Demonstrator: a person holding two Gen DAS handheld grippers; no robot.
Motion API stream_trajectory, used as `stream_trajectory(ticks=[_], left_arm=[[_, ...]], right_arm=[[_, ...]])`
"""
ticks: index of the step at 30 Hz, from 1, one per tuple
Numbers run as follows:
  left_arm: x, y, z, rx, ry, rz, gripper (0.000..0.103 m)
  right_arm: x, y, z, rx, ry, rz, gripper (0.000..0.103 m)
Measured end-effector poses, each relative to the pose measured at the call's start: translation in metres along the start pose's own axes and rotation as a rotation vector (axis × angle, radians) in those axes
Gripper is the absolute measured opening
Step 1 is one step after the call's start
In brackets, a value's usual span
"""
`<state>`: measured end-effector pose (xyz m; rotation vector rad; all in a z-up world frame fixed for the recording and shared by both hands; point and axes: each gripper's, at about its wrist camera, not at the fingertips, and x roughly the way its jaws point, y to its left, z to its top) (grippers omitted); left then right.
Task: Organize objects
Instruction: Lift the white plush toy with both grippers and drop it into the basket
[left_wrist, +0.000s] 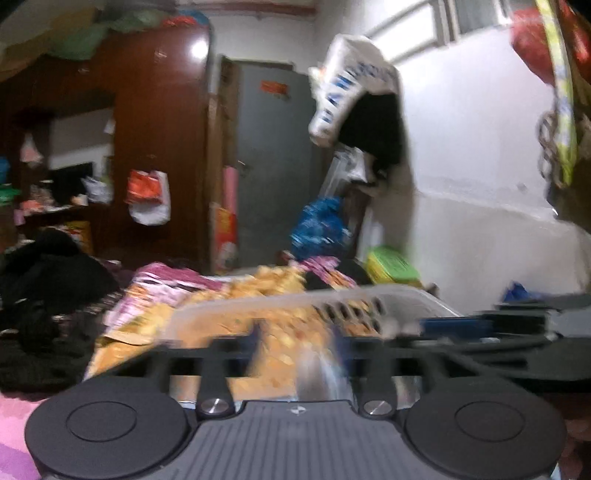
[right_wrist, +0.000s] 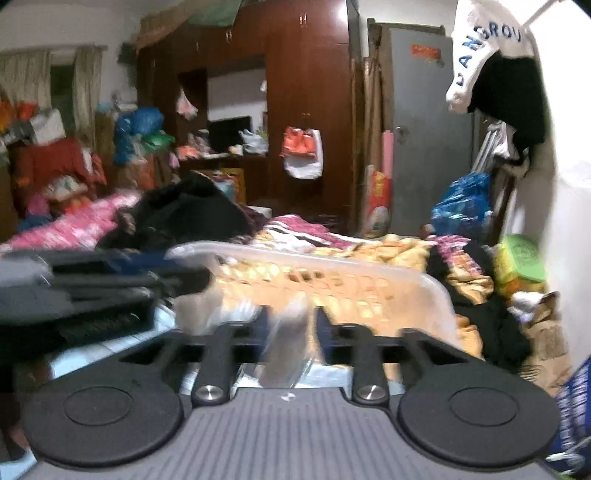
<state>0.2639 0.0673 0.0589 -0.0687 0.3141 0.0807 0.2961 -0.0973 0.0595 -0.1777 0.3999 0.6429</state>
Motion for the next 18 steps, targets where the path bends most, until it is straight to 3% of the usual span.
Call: stream_trajectory(ticks=[1,2,4,7,12,16,18], left_arm=[[-0.007,0.004,0.001,-0.021,-0.022,0.005,0.09],[-0.018,0.008,-0.001,-0.03,-0.054,-0.004,0.09],[-0.046,0.015,-0.01,-0.024,-0.085,-0.028,0.09],[-0.084,0.02,-0.032,-0.009,-0.101,-0.082,0.09],[-0.138,0.026,-0.087,0.023,-0.089,-0.132,0.09],[-0.155,0.028,-0.116,0.038,-0.077,-0.135,0.09],[-0.156,0.031,-0.126,0.036,-0.063,-0.13,0.09]], right_arm=[[-0.008,0.0,-0.001,-0.013,-0.022,-0.049,0.088],[-0.02,-0.001,-0.003,-0.02,-0.049,-0.084,0.103],[-0.052,-0.008,-0.015,-0.022,-0.125,-0.085,0.103],[-0.099,-0.025,-0.048,0.053,-0.158,-0.04,0.103],[-0.171,-0.045,-0.14,0.199,-0.181,0.042,0.103],[-0.189,-0.036,-0.19,0.209,-0.188,0.021,0.103],[-0.191,-0.033,-0.203,0.232,-0.176,0.054,0.103]])
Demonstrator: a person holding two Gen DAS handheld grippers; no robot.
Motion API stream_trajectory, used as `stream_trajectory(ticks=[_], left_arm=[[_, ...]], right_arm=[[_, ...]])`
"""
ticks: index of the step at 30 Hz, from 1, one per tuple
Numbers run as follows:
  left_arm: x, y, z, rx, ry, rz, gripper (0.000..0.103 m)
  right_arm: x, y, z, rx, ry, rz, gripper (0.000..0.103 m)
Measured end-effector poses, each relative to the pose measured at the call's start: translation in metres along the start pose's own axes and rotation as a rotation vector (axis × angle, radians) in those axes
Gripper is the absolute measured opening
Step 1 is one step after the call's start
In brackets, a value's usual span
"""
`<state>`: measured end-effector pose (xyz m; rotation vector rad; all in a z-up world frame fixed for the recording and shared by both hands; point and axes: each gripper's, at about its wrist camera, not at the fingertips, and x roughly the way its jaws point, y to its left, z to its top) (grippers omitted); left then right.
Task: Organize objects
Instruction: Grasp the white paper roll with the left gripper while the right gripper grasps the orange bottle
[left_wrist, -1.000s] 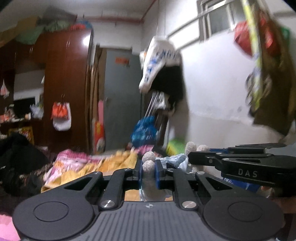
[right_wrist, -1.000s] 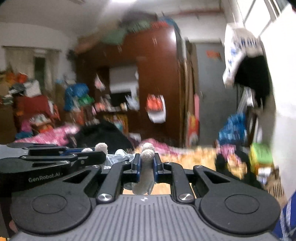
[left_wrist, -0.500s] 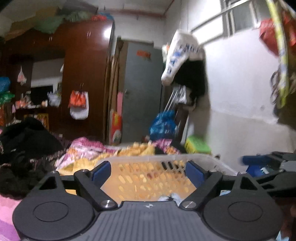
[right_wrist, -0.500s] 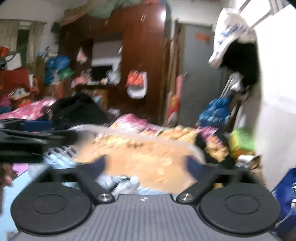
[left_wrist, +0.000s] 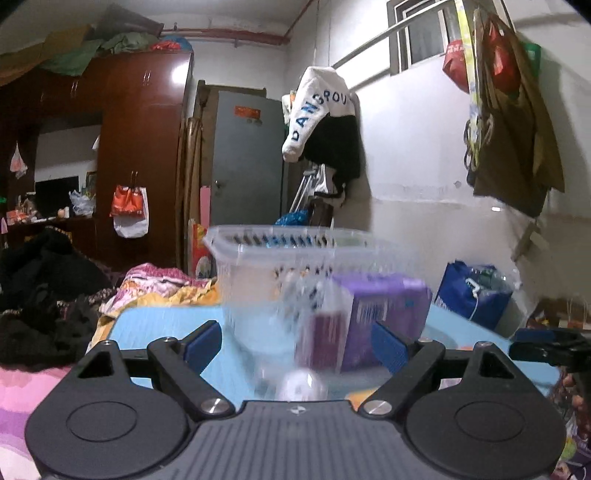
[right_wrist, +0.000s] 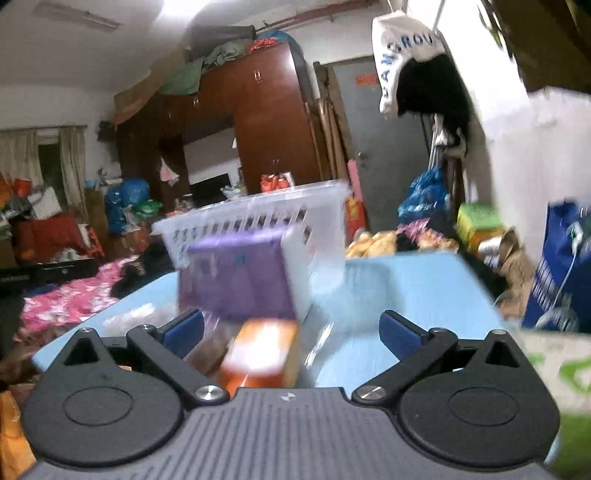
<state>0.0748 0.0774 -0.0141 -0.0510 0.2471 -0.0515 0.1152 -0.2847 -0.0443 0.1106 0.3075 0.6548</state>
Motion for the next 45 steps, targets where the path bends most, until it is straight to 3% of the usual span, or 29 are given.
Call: stream_trajectory(ticks=[4,6,8,9,13,17,21,25,35,36,39,45], left_arm=[[0.009,0.007,-0.013,-0.012,0.047,-0.001,0.09],[0.015,0.009,-0.019,-0.018,0.072,-0.009,0.09],[0.016,0.007,-0.029,-0.011,0.088,-0.017,0.089],[0.018,0.006,-0.032,-0.005,0.097,-0.017,0.087],[0.022,0.007,-0.041,-0.013,0.119,-0.019,0.086],[0.029,0.006,-0.047,-0.003,0.142,-0.013,0.086],[0.036,0.007,-0.052,-0.012,0.165,-0.014,0.086],[0.036,0.006,-0.053,-0.006,0.165,-0.007,0.085],[0.032,0.001,-0.053,0.022,0.156,0.02,0.084],[0.032,0.001,-0.053,0.022,0.155,0.019,0.082],[0.035,0.0,-0.055,0.025,0.169,0.01,0.056],[0.029,-0.004,-0.057,0.029,0.11,0.024,0.051]], right_arm=[[0.006,0.011,0.004,-0.078,0.009,-0.017,0.101],[0.011,0.015,0.004,-0.086,0.028,0.032,0.091],[0.017,0.015,0.0,-0.101,0.06,0.018,0.066],[0.021,0.016,-0.001,-0.109,0.075,0.007,0.062],[0.031,0.018,-0.002,-0.108,0.089,0.007,0.063],[0.035,0.024,-0.009,-0.158,0.07,-0.059,0.071],[0.04,0.017,-0.01,-0.139,0.067,-0.066,0.073],[0.044,0.012,-0.011,-0.129,0.075,-0.061,0.063],[0.031,0.004,-0.011,-0.132,0.074,-0.072,0.062],[0.03,0.004,-0.011,-0.134,0.071,-0.069,0.062],[0.028,0.002,-0.01,-0.134,0.065,-0.055,0.062],[0.024,-0.003,-0.007,-0.104,0.044,-0.014,0.061]])
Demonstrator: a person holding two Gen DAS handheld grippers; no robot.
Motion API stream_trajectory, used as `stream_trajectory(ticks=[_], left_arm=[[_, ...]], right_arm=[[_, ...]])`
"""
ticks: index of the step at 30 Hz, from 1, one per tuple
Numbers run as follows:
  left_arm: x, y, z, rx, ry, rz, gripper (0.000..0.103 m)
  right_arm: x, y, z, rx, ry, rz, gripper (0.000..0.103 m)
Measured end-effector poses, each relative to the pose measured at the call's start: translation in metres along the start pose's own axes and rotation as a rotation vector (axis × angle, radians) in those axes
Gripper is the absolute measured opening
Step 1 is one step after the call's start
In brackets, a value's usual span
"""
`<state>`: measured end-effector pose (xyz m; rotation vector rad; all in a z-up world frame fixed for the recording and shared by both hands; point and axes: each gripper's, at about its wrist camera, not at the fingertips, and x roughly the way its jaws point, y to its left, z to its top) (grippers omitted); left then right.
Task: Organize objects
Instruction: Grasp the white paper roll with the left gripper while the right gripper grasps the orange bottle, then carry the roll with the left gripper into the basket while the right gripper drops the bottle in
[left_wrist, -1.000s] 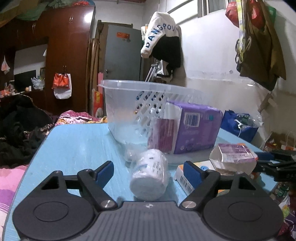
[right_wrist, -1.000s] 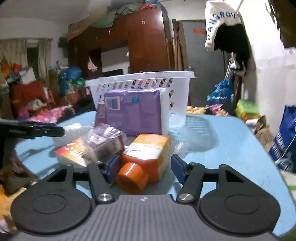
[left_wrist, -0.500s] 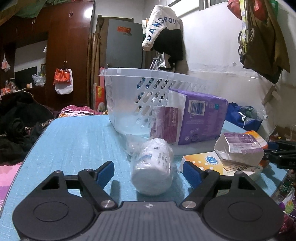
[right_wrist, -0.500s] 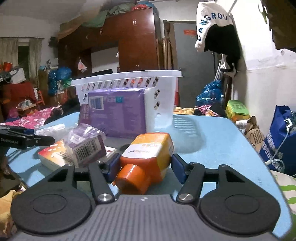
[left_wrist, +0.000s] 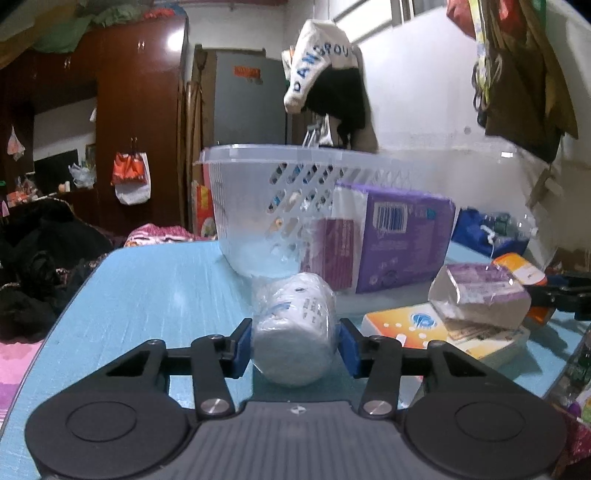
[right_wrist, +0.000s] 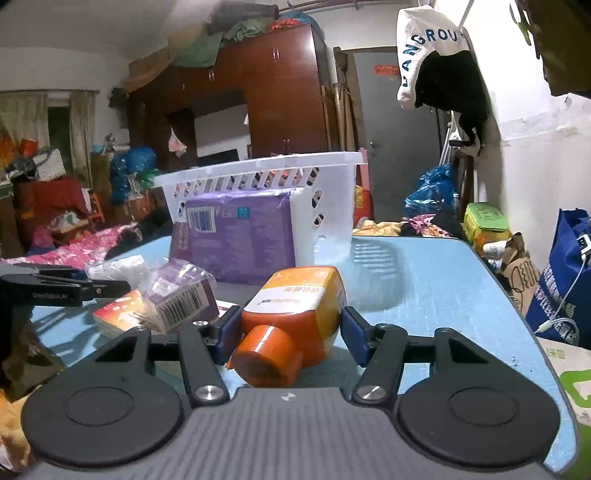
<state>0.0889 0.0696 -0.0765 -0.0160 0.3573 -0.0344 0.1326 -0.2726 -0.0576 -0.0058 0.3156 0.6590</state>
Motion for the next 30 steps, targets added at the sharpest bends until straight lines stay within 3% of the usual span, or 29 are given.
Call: stream_trajectory(ticks=[9,23,27,30], left_arm=[[-0.016,-0.01,0.007,0.027,-0.072,-0.026,0.051],[-0.023,-0.012,0.014,0.014,-0.101,-0.036,0.051],[-0.028,-0.013,0.023,0.013,-0.125,-0.018,0.051],[-0.031,-0.018,0.044,0.023,-0.157,-0.01,0.051]], right_arm=[[-0.002,-0.003,0.003,0.004,-0.023,-0.001,0.058],[-0.006,-0.012,0.005,0.055,-0.051,0.03,0.056],[-0.011,-0.011,0.017,0.051,-0.084,0.003,0.056],[-0.01,-0.013,0.041,0.063,-0.117,0.028,0.056]])
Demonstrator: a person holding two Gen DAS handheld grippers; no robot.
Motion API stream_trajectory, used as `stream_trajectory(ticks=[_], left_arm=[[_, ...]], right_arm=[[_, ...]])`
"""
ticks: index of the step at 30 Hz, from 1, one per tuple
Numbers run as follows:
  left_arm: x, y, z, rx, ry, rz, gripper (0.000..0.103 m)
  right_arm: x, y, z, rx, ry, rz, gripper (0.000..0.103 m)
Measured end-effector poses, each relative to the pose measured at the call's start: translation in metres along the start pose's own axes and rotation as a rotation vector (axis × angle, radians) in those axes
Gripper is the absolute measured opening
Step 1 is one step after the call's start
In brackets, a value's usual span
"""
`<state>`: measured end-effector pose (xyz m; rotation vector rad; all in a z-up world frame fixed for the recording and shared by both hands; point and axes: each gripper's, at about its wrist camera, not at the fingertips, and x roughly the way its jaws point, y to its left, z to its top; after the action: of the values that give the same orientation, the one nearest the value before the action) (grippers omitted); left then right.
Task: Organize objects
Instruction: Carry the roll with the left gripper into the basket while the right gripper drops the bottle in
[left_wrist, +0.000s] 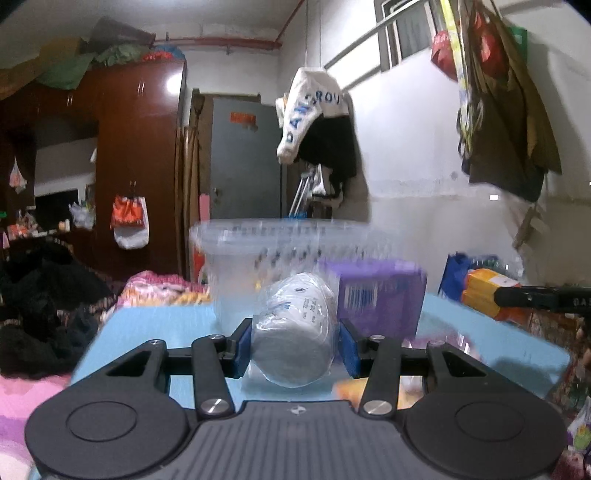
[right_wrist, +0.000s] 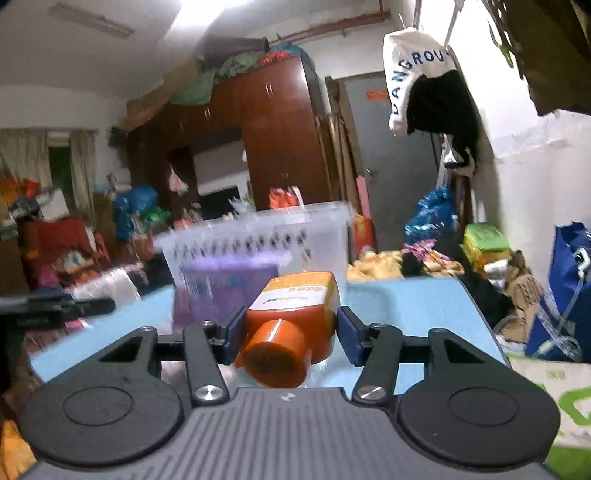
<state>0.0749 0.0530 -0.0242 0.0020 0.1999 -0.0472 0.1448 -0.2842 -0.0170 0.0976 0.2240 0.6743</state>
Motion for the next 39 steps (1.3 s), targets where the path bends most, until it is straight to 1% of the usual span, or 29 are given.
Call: stream_trajectory(ticks=[2,5,7,8,9,10,11,12,13,15,17,19,21,24,27,28,29,30,31,33,35,37,39], left_arm=[[0.002,-0.004,0.02,0.019,-0.029,0.003,0.051],[0.012,-0.006,0.062,0.033,-0.081,-0.021,0.051],[0.024,-0.008,0.089,0.051,-0.1,-0.011,0.051],[0.034,-0.007,0.103,0.056,-0.093,0.003,0.051],[0.048,-0.006,0.117,0.056,-0.067,0.02,0.051],[0.063,-0.005,0.126,0.059,-0.027,0.037,0.052],[0.085,-0.002,0.135,0.053,0.039,0.067,0.052],[0.106,0.003,0.14,0.036,0.116,0.098,0.052],[0.124,0.007,0.141,0.016,0.172,0.115,0.052],[0.151,0.012,0.137,0.012,0.247,0.13,0.052],[0.165,0.018,0.134,-0.006,0.279,0.136,0.052],[0.173,0.026,0.131,-0.053,0.304,0.125,0.052],[0.179,0.031,0.13,-0.069,0.314,0.121,0.052],[0.184,0.037,0.128,-0.08,0.319,0.132,0.052],[0.189,0.04,0.123,-0.09,0.336,0.124,0.052],[0.186,0.04,0.121,-0.077,0.33,0.129,0.056],[0.184,0.038,0.12,-0.056,0.319,0.144,0.072],[0.183,0.038,0.12,-0.048,0.308,0.161,0.082],[0.178,0.038,0.12,-0.054,0.291,0.165,0.091],[0.16,0.039,0.12,-0.073,0.243,0.137,0.091],[0.13,0.037,0.114,-0.091,0.187,0.1,0.091],[0.102,0.034,0.098,-0.108,0.15,0.047,0.093],[0.081,0.031,0.076,-0.117,0.15,0.001,0.094]], right_arm=[[0.006,0.004,0.019,-0.013,-0.021,0.011,0.056],[0.024,0.011,0.062,-0.03,-0.048,0.036,0.056],[0.043,0.016,0.091,-0.039,-0.042,0.041,0.056],[0.054,0.018,0.105,-0.041,-0.04,0.042,0.056],[0.068,0.022,0.12,-0.049,-0.028,0.034,0.056],[0.081,0.023,0.127,-0.063,-0.01,0.021,0.056],[0.097,0.026,0.136,-0.066,0.015,0.001,0.056],[0.114,0.028,0.142,-0.069,0.05,-0.014,0.056],[0.129,0.029,0.144,-0.074,0.092,-0.026,0.056],[0.162,0.026,0.143,-0.057,0.176,-0.052,0.056],[0.181,0.021,0.139,-0.039,0.23,-0.06,0.056],[0.192,0.017,0.132,-0.025,0.257,-0.071,0.056],[0.201,0.016,0.126,-0.03,0.28,-0.079,0.055],[0.2,0.018,0.118,-0.039,0.294,-0.081,0.055],[0.2,0.021,0.116,-0.049,0.304,-0.088,0.056],[0.198,0.024,0.117,-0.057,0.297,-0.1,0.058],[0.197,0.025,0.119,-0.062,0.286,-0.107,0.075],[0.193,0.026,0.119,-0.061,0.269,-0.112,0.088],[0.19,0.028,0.122,-0.059,0.253,-0.118,0.103],[0.171,0.032,0.12,-0.065,0.203,-0.129,0.103],[0.145,0.034,0.114,-0.051,0.148,-0.113,0.103],[0.109,0.03,0.095,0.025,0.106,-0.054,0.103],[0.079,0.028,0.068,0.084,0.109,0.003,0.103]])
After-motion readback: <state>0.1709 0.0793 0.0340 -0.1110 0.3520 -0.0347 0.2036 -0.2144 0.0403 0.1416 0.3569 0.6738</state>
